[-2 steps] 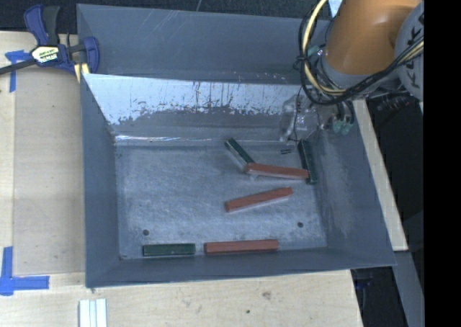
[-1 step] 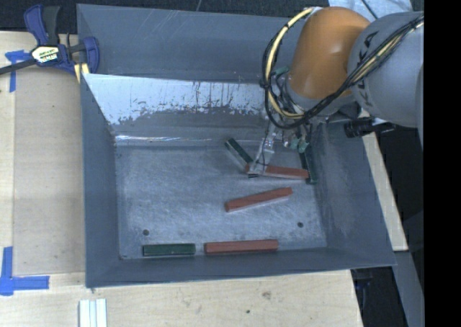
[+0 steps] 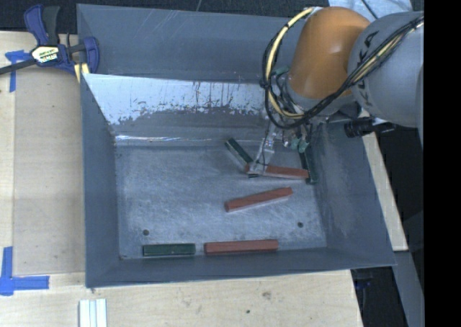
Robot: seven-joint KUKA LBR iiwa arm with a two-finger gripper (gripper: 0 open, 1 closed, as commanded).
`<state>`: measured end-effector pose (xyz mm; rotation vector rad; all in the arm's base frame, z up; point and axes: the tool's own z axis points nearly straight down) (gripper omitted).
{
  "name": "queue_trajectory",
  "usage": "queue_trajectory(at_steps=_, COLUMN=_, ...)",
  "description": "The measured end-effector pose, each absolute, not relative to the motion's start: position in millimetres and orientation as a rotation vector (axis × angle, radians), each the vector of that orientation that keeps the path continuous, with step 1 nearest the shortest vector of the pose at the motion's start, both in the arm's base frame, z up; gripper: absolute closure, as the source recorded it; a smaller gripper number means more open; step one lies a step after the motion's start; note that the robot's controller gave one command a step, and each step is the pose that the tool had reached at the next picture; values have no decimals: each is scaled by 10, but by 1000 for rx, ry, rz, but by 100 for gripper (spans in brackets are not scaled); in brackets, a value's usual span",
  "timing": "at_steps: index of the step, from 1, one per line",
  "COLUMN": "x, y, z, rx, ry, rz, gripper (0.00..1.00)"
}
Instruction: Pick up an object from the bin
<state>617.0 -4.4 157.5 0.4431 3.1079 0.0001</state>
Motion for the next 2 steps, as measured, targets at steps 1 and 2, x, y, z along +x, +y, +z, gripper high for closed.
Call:
queue_trajectory(at_steps=1, x=6044, y=-110, z=1070, rx=483, ry=3094, rz=1, gripper=0)
queue_trajectory(at_steps=2, x=6176, y=-236, z=722, rx=848, ry=3016, rz=2, gripper=100)
